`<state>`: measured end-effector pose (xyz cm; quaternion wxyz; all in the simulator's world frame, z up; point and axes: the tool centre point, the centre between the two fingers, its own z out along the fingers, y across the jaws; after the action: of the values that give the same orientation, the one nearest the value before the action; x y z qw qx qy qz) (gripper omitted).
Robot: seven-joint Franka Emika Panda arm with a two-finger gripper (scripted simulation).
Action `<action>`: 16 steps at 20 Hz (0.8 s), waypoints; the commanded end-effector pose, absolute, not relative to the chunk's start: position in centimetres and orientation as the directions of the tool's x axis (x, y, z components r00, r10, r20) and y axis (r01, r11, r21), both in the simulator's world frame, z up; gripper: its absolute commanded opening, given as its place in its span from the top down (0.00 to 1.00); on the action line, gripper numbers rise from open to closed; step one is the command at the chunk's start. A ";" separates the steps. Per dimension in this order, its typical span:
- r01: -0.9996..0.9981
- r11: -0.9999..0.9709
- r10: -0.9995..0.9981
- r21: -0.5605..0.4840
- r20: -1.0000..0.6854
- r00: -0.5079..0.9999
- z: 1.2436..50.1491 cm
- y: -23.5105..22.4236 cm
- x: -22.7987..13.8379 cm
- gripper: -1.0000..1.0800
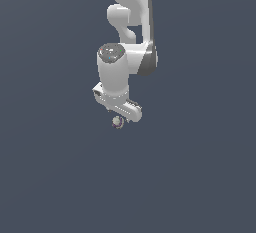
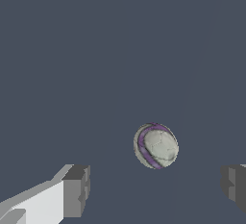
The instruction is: Pick up the object and move it to a goal position.
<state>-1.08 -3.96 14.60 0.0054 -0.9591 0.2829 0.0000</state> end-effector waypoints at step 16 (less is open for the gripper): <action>-0.885 -0.466 -0.884 -0.005 -0.013 0.466 11.5 -4.3 -2.4 0.04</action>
<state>-2.27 -4.21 11.79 0.0057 -0.8679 0.4968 0.0040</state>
